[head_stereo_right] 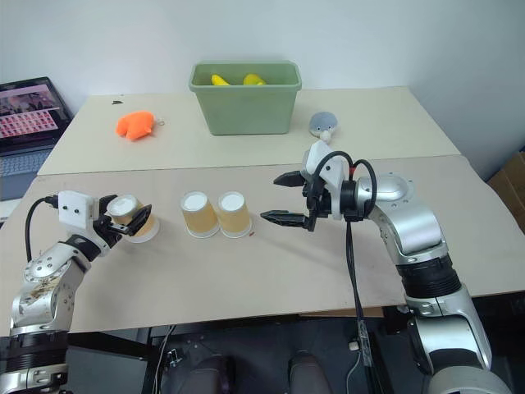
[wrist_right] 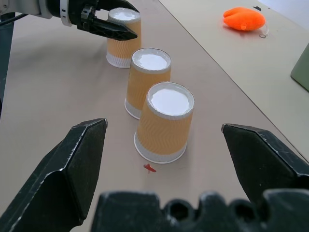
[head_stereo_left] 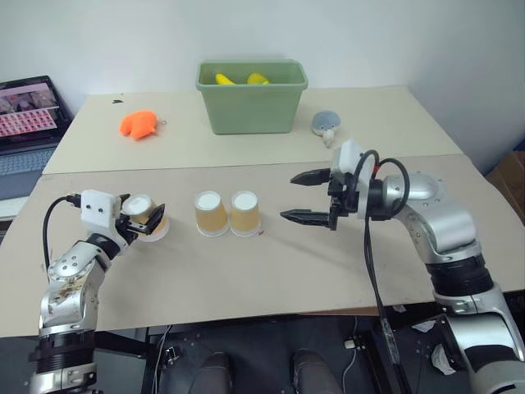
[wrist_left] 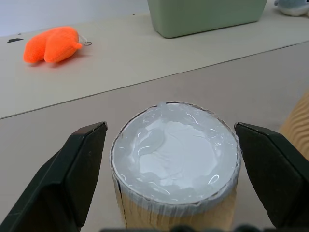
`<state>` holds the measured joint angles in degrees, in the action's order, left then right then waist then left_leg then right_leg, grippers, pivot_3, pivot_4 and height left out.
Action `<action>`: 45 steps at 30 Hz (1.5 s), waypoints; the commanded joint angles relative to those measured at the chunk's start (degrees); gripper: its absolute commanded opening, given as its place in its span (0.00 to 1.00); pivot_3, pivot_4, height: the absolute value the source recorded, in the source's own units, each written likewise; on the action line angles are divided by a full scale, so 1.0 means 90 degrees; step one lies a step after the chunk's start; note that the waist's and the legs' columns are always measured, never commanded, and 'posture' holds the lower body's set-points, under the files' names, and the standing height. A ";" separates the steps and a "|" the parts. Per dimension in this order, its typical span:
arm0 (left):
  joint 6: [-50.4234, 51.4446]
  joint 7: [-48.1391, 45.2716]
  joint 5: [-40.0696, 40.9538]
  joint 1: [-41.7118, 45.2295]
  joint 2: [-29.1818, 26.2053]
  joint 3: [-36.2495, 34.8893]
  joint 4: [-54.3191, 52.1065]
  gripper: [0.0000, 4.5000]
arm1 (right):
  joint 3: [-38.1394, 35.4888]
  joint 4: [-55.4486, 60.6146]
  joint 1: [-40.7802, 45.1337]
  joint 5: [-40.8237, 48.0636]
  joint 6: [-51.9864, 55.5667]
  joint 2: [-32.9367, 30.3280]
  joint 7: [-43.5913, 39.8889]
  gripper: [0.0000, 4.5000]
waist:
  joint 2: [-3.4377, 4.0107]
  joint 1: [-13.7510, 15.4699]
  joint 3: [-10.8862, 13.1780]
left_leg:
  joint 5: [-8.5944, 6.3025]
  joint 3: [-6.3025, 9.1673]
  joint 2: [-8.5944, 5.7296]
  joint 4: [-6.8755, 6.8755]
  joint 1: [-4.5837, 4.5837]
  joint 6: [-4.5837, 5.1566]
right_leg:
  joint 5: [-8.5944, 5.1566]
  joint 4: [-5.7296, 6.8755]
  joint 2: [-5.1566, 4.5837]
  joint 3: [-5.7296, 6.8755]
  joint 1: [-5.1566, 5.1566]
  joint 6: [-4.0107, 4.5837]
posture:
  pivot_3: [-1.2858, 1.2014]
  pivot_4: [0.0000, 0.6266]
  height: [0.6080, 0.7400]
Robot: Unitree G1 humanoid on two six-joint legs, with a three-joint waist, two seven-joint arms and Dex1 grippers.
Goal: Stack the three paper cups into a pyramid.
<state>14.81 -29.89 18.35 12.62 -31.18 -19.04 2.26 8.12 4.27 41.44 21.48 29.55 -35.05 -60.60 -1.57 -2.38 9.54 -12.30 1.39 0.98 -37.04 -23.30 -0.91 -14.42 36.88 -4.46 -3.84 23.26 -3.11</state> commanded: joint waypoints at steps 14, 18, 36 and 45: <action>-0.0023 -0.0065 0.0212 0.0412 -0.0014 -0.0066 -0.0155 0.57 | -0.0133 0.0097 0.0025 -0.0111 -0.0072 -0.0030 0.0231 1.00 | -0.0001 0.0011 0.0000 | 0.0000 0.0001 0.0000 0.0000 0.0000 0.0000 | 0.0000 0.0001 0.0000 0.0000 0.0000 0.0000 | 0.52 0.24 0.94; 0.0262 -0.0287 0.0526 0.1860 -0.0265 -0.0038 0.0409 0.57 | -0.0127 -0.0016 -0.0007 -0.0219 -0.0128 0.0022 0.0395 1.00 | -0.0011 0.0077 0.0007 | 0.0000 0.0005 -0.0001 -0.0011 -0.0006 0.0000 | 0.0000 0.0004 0.0001 0.0007 -0.0001 0.0000 | 0.52 0.24 0.94; -0.0073 -0.5923 0.0019 0.6469 -0.0771 0.2111 0.4766 0.57 | -0.0346 -0.0378 -0.0468 -0.0734 -0.0277 0.0393 0.1437 1.00 | -0.0031 -0.0033 0.0017 | 0.0001 0.0010 -0.0004 -0.0032 -0.0047 0.0002 | 0.0004 0.0022 0.0007 0.0024 0.0026 -0.0012 | 0.52 0.24 0.94; -0.0410 -0.6297 -0.0283 0.6694 -0.0323 0.2247 0.5318 0.57 | -0.0348 -0.0315 -0.0676 -0.0784 -0.0279 0.0406 0.1653 1.00 | -0.0032 -0.0024 0.0018 | 0.0001 0.0010 -0.0005 -0.0049 -0.0082 0.0003 | 0.0004 0.0033 0.0005 0.0022 0.0053 -0.0012 | 0.52 0.24 0.94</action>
<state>12.38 -85.35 15.98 71.48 -34.19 1.18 50.63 6.91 -0.72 35.12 14.54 28.11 -31.25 -46.28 -1.85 -2.59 9.69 -12.29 1.48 0.94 -37.55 -24.15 -0.89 -14.38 37.19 -4.41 -3.65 23.88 -3.22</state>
